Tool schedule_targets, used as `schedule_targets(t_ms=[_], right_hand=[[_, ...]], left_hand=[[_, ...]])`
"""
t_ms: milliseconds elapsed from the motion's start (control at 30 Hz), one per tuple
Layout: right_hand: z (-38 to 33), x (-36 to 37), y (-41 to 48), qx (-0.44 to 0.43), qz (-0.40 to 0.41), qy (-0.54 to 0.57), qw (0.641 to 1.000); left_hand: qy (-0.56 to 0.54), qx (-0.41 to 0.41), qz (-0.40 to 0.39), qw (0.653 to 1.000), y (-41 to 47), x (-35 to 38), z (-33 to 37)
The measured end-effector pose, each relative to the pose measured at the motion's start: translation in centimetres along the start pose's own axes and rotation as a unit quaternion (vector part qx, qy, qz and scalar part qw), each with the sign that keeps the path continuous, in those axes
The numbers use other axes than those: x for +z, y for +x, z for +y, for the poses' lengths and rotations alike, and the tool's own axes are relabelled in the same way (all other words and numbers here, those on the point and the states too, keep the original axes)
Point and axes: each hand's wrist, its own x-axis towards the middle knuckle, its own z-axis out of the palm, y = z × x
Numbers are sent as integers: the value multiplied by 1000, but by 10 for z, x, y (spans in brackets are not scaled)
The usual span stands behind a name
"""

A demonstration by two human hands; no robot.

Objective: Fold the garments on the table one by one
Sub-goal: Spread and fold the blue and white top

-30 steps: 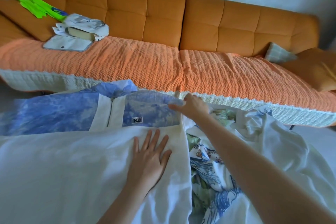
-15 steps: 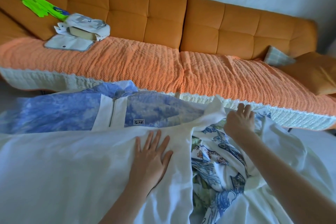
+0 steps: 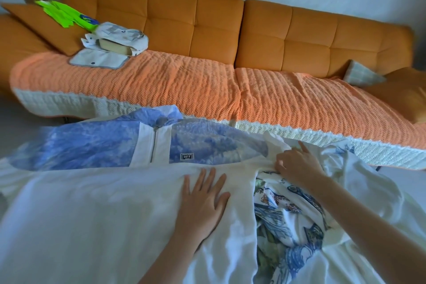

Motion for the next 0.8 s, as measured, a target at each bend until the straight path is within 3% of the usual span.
schedule_targets(t_ms=[167,233,300,367,400,533,600,700,800], right_hand=[[5,4,6,84,42,104,990],[2,0,16,161,13,162,973],[-2,0,24,216,-35,148,964],[1,4,32,263,-6,175,949],[5,6,36,290,23,218,932],[28,1,34,360,130,451,806],[39,4,24,356,133,422,823],[52,21,11,329,87,266,902],[52,19,8,302,152,275,900]], left_hand=[[-54,-22,-14,998,0,-4,0],[-88,-32,-44,995,0,-10,-2],[-91,-27,-72,993,0,-15,-3],[-67,-12,-65,996,-1,-17,-4],[-51,-11,-62,997,-1,-16,-5],[-57,-22,-62,996,1,-12,-7],[-65,-13,-85,994,1,-16,-7],[-81,7,-95,992,6,-38,0],[-73,64,-27,995,18,-58,26]])
